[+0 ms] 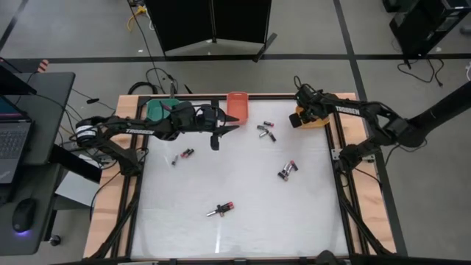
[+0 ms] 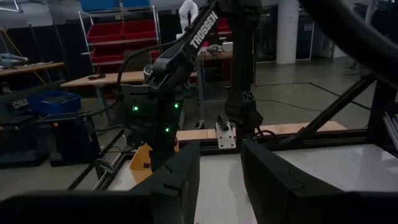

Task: Sort batteries
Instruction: Put the top left silver battery into the yellow container

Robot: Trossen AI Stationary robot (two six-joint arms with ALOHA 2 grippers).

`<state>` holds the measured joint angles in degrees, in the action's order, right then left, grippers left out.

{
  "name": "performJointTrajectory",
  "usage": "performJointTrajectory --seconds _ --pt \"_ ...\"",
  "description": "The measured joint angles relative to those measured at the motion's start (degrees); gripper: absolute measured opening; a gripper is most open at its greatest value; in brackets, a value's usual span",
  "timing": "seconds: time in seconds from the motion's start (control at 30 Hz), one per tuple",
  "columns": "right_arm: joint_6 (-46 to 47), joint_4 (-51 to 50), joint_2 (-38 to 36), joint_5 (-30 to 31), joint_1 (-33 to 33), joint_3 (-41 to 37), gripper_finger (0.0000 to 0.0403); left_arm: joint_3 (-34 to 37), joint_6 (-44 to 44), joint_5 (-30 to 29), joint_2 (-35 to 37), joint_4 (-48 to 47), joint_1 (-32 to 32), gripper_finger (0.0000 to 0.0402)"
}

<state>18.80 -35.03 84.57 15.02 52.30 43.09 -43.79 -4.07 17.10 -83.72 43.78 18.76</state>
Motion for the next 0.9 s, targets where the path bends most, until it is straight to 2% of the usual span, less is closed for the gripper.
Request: performJointTrajectory --seconds 0.17,0.27,0.6,0.77,0.9 --pt "0.76 -0.57 0.72 0.32 0.02 0.78 0.0096 0.0 0.17 0.0 0.04 -0.01 0.0 0.0124" --pt "0.78 -0.63 0.72 0.31 0.0 0.78 0.0097 0.0 0.21 0.0 0.06 -0.01 0.0 0.0124" --pt "-0.31 -0.67 0.57 0.35 -0.14 0.73 0.0022 0.0 0.23 0.0 0.07 -0.02 0.0 0.0124" --pt "-3.64 -4.97 -0.46 0.75 -0.81 3.25 0.0014 -0.02 0.04 0.0 1.18 -1.18 0.0 0.0122" --pt "-6.8 -9.17 -4.6 3.88 -3.59 5.65 0.0013 0.0 -0.73 0.02 3.85 -5.64 0.0 0.0111"
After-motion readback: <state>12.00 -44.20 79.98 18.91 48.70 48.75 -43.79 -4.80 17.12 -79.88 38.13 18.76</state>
